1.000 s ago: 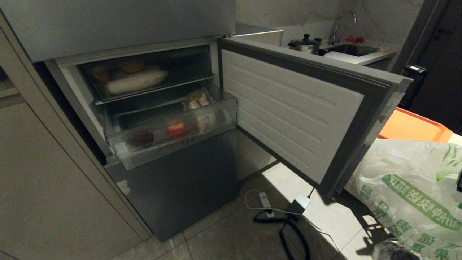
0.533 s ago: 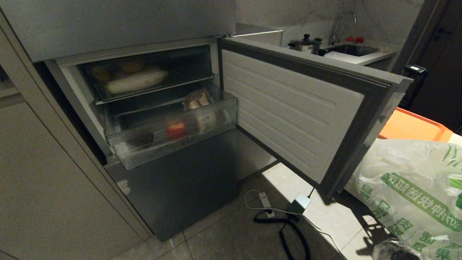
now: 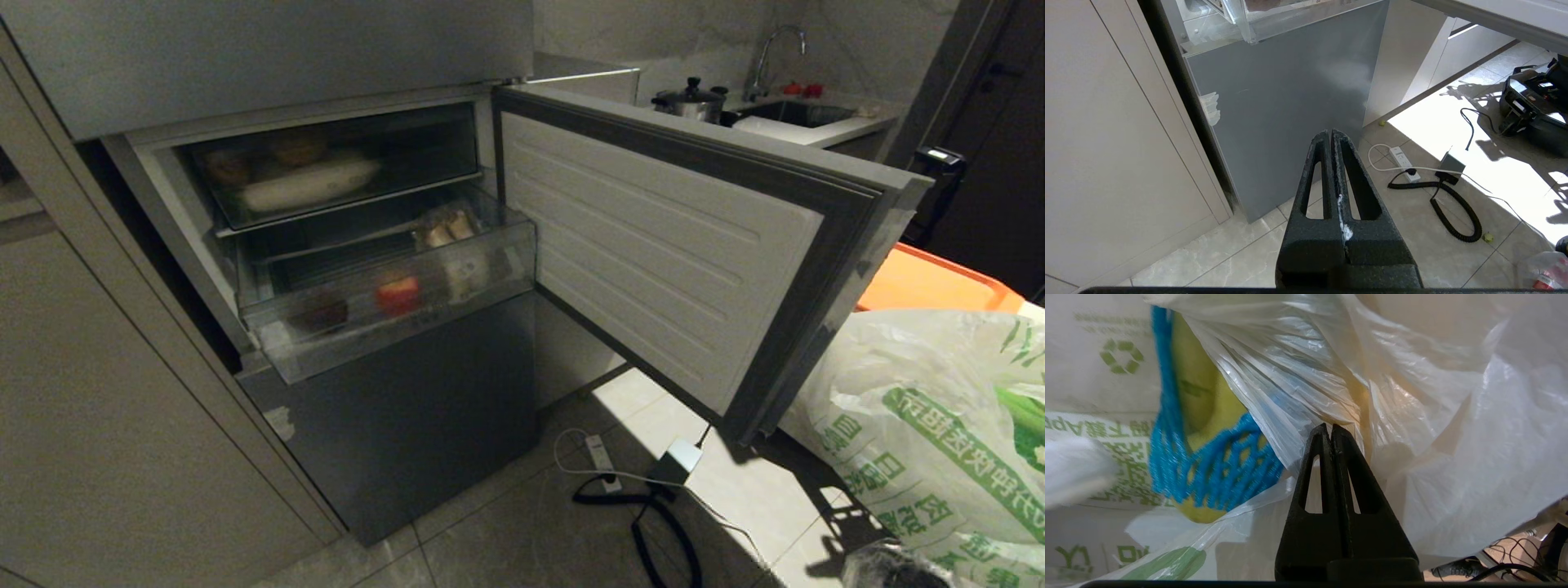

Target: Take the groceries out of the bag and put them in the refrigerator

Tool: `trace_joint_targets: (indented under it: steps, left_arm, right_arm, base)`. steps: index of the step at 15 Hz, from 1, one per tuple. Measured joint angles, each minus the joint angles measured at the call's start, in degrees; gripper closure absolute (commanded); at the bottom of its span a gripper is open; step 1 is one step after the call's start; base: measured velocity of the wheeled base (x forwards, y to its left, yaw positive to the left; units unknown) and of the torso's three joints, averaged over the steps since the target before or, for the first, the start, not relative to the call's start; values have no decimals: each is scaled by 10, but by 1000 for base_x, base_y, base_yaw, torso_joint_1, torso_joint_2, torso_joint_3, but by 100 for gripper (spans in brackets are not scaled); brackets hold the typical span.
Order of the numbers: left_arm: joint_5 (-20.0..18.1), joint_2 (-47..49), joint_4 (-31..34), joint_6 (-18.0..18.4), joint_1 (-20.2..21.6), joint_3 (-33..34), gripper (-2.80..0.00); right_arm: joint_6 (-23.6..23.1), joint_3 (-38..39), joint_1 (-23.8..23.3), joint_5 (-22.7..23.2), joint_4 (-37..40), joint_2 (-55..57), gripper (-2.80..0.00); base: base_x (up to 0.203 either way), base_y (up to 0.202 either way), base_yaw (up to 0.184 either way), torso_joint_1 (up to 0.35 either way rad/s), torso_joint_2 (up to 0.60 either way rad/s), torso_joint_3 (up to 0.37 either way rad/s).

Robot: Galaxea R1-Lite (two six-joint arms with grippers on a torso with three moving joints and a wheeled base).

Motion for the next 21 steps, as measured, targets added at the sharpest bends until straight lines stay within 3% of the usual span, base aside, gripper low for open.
trace_joint_targets:
  steps: [5,13,17,21]
  left_arm:
    - [0,0,0,0,0,0,0]
    - [0,0,0,0,0,0,0]
    - [0,0,0,0,0,0,0]
    - [0,0,0,0,0,0,0]
  right_arm:
    - [-2,11,-5,1,-49,29,0]
    - [-3,-38,-13,7,-139,149,0]
    - [-10,-123,9,75,-145,174,0]
    - [-11,-150,34,101,-101,137,0]
  base:
    - [0,0,0,0,0,0]
    - [0,0,0,0,0,0]
    - [0,0,0,0,0,0]
    - [0,0,0,0,0,0]
